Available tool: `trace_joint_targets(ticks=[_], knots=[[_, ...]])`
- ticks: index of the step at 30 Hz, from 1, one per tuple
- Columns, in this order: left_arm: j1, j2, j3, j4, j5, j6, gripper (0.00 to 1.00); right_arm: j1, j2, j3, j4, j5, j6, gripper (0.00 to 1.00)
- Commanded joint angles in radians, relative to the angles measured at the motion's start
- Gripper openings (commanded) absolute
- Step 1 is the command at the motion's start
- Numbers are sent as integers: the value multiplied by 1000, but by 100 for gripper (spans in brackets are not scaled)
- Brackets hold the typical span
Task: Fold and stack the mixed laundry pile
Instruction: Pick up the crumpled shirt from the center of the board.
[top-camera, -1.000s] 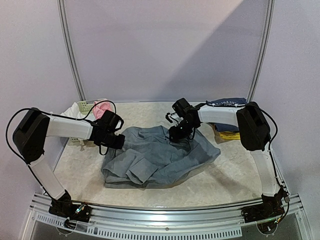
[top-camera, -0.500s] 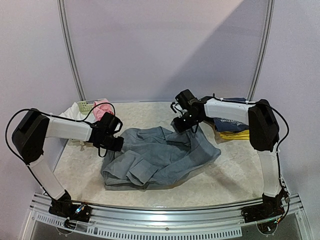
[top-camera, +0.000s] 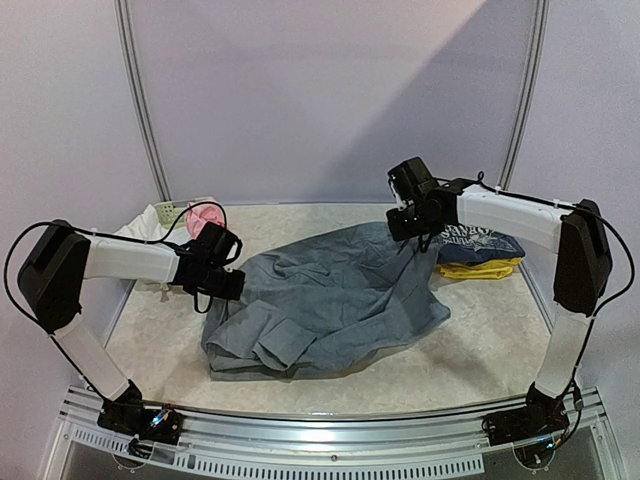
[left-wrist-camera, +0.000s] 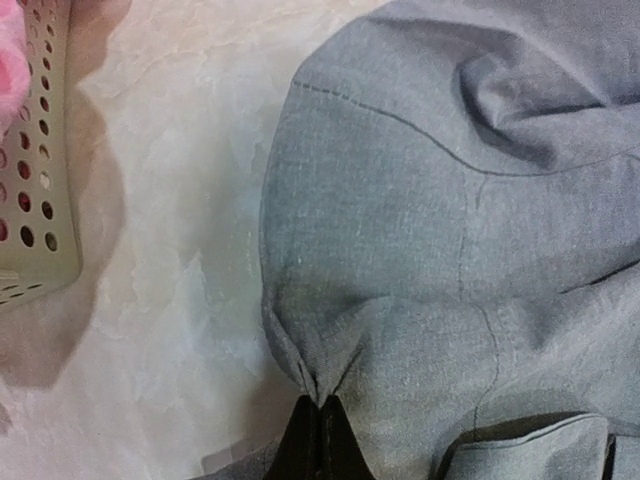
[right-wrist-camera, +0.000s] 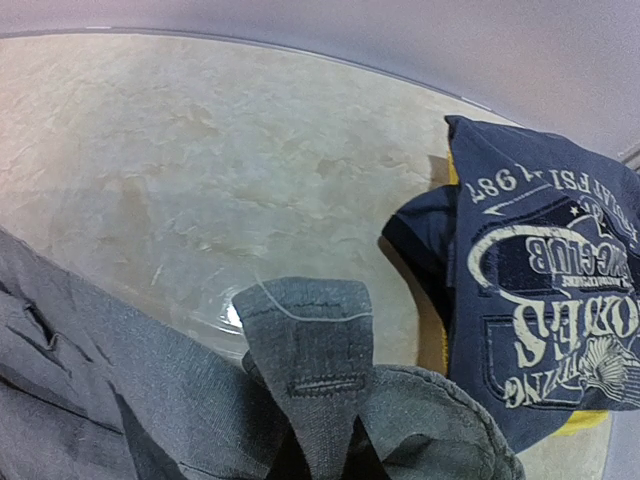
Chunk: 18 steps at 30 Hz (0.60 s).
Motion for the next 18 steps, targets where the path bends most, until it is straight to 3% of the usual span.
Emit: trace_joint_targets(ticks=[1,9,12,16,18], knots=[[-8,0,15,-20,-24,-4,0,-14,-49,-37,39,51,32,0],[-15,0,41,-46,-62,-2,1,-14,-51,-69,74,11,22,0],[-44,-4,54,-41,-71,25,16,-13,-49,-82,118,-65,3,0],[-123,4,121,-66,-135,84,50,-14,-12,-68,146,-139,-8,0],[-143,29,178,-91,-136,106,54,-14,10,-54,149,-157,-8,0]])
